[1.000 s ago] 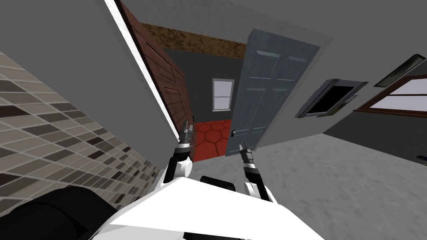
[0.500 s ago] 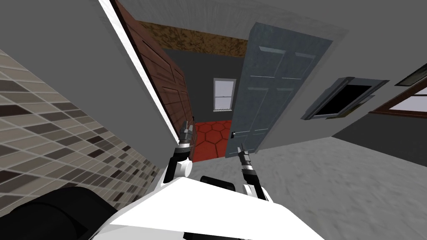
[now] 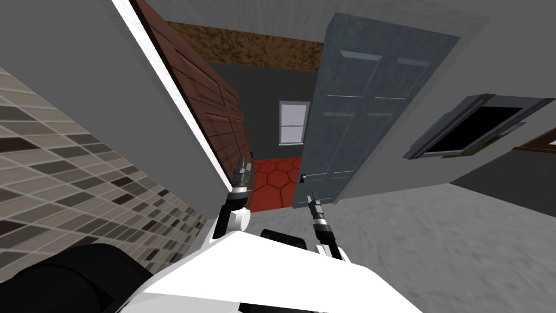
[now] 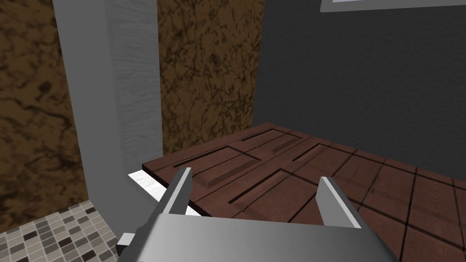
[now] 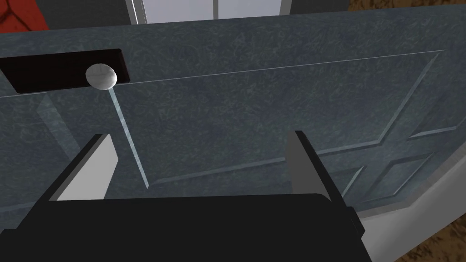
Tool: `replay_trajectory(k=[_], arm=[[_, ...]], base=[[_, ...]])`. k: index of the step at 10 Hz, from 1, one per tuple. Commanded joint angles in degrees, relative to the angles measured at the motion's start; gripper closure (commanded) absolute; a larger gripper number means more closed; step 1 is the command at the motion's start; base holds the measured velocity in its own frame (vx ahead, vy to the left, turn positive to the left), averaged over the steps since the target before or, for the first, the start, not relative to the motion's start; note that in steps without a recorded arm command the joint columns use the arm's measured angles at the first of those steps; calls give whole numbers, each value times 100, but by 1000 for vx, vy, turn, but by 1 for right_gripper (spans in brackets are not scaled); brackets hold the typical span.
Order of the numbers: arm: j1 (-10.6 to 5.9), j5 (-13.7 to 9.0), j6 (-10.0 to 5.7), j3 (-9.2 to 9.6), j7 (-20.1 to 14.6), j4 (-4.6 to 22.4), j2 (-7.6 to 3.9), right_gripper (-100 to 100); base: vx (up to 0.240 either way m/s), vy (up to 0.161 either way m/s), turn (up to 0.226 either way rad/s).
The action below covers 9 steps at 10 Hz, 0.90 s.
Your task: Push the door open
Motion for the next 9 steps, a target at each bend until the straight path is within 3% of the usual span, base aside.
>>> replay_trajectory(k=[1, 6, 9], arm=[[-39, 10, -93, 31, 1, 253, -11, -100], [-142, 46, -272, 124, 8, 877, -25, -100], [-228, 75, -420, 201, 13, 1395, -32, -100]], base=[[71, -82, 52], [81, -79, 65], [107, -116, 83]])
